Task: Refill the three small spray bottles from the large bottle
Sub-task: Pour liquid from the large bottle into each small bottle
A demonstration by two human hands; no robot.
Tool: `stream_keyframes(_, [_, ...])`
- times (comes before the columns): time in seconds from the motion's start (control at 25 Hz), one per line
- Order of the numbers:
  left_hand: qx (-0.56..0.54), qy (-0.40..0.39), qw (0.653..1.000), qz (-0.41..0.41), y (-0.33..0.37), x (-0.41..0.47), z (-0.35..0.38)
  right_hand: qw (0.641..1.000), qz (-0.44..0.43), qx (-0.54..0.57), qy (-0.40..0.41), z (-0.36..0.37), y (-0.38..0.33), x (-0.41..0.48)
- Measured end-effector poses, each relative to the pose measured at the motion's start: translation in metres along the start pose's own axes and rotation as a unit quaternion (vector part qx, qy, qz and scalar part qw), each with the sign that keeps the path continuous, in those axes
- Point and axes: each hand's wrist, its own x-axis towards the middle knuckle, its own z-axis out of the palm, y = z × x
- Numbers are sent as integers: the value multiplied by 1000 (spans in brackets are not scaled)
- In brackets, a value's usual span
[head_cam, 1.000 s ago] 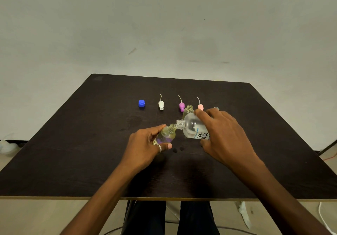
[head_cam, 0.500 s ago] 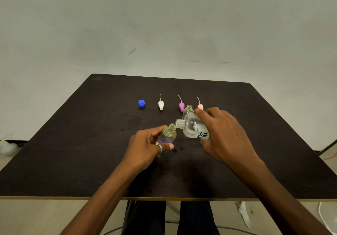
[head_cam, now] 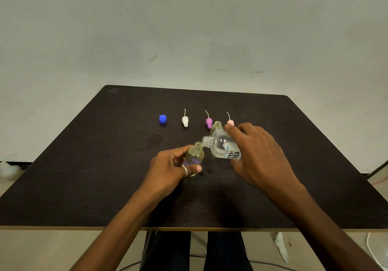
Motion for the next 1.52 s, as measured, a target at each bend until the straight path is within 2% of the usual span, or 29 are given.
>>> stream_keyframes(0.48, [-29, -1, 1000, -2, 2, -1, 2, 1000, 2, 11, -9, -2, -1, 1])
stream_keyframes(0.96, [-58, 1, 998, 27, -3, 4, 3, 993, 39, 109, -33, 2, 0, 1])
stream_keyframes(1.24, [-68, 40, 996, 40, 4, 3, 2, 963, 93, 246, -55, 10, 3, 3])
stream_keyframes(1.52, [-56, 73, 995, 22, 0, 11, -2, 933, 169, 316, -40, 15, 15, 4])
